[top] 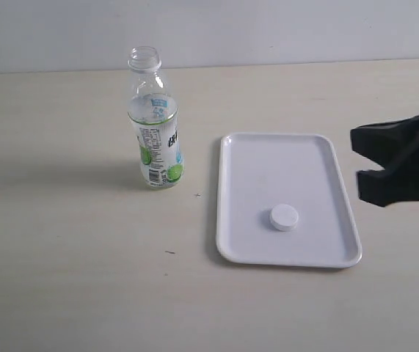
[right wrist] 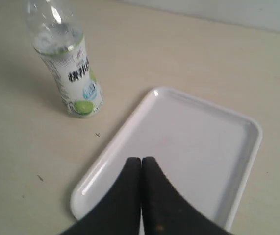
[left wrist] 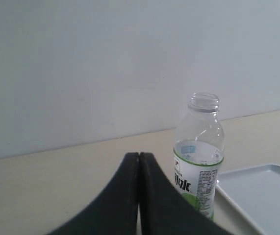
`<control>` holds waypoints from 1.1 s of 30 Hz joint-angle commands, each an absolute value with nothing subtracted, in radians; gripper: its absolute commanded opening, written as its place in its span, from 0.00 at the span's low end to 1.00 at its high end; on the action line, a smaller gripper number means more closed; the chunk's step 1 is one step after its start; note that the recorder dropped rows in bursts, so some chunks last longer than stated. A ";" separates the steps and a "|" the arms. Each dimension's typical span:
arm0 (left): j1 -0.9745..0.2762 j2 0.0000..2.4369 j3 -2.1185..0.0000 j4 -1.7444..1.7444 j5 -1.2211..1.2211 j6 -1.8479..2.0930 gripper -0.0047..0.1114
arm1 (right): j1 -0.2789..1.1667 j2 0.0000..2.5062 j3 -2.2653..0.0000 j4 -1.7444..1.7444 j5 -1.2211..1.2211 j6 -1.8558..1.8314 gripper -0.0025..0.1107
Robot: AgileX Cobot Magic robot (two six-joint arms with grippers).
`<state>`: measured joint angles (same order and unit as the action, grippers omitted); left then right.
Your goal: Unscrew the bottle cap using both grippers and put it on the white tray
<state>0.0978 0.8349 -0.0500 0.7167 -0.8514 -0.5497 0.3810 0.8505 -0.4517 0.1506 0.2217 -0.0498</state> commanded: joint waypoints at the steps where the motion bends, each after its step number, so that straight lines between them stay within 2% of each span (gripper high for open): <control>1: 0.099 0.656 0.000 0.682 -0.747 -0.601 0.04 | 0.377 0.627 -0.358 0.195 0.206 -0.040 0.02; 9: 0.099 0.475 0.000 0.795 -0.570 -0.803 0.04 | 0.377 0.407 -0.238 0.214 0.206 -0.020 0.02; 19: 0.099 0.451 0.000 0.919 -0.570 -0.851 0.04 | 0.377 0.385 -0.202 0.260 0.164 0.000 0.02; 33: 0.093 0.451 0.000 0.920 -0.570 -0.844 0.04 | 0.377 0.385 -0.202 0.260 0.164 0.000 0.02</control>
